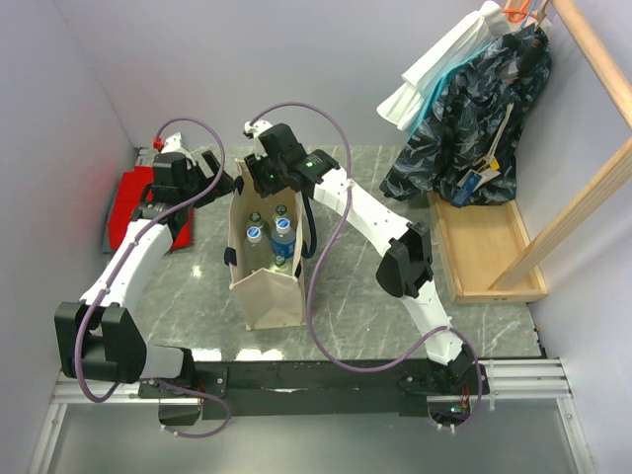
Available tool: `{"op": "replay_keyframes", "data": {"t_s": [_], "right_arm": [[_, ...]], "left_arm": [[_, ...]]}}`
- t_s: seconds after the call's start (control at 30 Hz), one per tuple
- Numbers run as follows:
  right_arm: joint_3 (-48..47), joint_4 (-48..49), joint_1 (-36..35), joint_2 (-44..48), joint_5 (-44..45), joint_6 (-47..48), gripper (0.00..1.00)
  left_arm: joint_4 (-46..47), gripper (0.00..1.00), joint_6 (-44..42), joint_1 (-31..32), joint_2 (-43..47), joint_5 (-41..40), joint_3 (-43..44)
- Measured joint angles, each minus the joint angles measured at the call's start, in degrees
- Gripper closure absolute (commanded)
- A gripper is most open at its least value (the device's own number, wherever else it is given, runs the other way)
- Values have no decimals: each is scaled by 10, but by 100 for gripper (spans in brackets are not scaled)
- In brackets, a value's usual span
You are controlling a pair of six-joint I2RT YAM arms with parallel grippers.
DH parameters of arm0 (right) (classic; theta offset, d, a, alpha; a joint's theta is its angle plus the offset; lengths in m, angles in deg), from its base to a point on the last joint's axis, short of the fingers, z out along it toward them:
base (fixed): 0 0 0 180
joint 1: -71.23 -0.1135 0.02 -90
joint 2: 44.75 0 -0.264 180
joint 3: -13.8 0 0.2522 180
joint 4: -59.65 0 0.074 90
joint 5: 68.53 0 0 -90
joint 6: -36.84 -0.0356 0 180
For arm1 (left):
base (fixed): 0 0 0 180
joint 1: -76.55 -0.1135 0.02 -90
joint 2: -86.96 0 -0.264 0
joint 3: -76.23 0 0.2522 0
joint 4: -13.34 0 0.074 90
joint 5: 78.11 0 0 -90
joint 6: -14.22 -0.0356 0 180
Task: Take the beverage out of the canvas bag
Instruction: Take out the drink from the canvas bag.
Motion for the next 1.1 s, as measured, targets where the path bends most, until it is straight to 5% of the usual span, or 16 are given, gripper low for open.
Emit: {"op": "replay_keyframes", "data": {"t_s": [0.07,0.13,0.37,0.47,0.5,0.53,1.1], "right_arm": [[0,3,0,0,0,-2,43],[0,2,0,-1,-2,-2,55],[2,2,0,-1,0,-1,52],[3,2,0,-1,-1,-1,68],[3,2,0,-1,0,0,92],[3,3,0,-1,4,3,99],[21,25,-1,5,10,10,100]], "left_arm": [[0,4,0,0,0,0,0],[0,4,0,0,0,0,0],[0,4,0,0,0,0,0],[0,4,0,0,0,0,0],[0,4,0,0,0,0,0],[0,4,0,0,0,0,0],[0,4,0,0,-1,0,0]]}}
